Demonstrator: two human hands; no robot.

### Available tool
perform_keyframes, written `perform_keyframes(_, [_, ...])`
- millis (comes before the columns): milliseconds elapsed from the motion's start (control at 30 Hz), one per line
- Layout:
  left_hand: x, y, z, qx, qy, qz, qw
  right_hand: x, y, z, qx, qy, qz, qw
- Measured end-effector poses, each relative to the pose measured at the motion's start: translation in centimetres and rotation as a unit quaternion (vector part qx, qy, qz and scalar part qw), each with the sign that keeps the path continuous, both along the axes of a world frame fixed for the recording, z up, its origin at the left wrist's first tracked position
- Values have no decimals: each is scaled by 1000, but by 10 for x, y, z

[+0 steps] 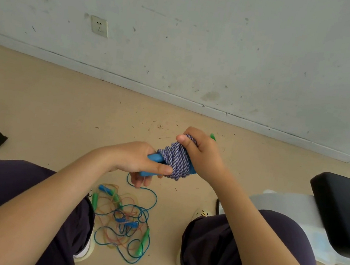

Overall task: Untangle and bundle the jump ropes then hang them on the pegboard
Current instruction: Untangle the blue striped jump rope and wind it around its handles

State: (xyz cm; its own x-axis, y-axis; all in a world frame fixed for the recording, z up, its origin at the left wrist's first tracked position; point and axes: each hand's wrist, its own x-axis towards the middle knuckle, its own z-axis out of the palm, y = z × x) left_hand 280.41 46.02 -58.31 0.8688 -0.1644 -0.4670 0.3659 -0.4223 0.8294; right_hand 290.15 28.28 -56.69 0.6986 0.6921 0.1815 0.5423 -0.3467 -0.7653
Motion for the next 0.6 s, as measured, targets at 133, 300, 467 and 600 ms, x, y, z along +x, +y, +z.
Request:
perform_keyframes(133, [1, -8, -1, -32, -62, 33, 997, -7, 7, -4, 14, -18, 18, 1000])
perform_keyframes(300, [3, -12, 0, 26, -89, 50, 994, -11, 12, -9, 16, 13, 44, 999])
perform_keyframes(467, [4, -12, -8, -89, -11, -9, 996, -11, 10, -14, 14, 82, 21, 996])
perform_keyframes(600, [3, -15, -8, -130, -1, -10, 991, -7, 9, -14, 23, 95, 1, 995])
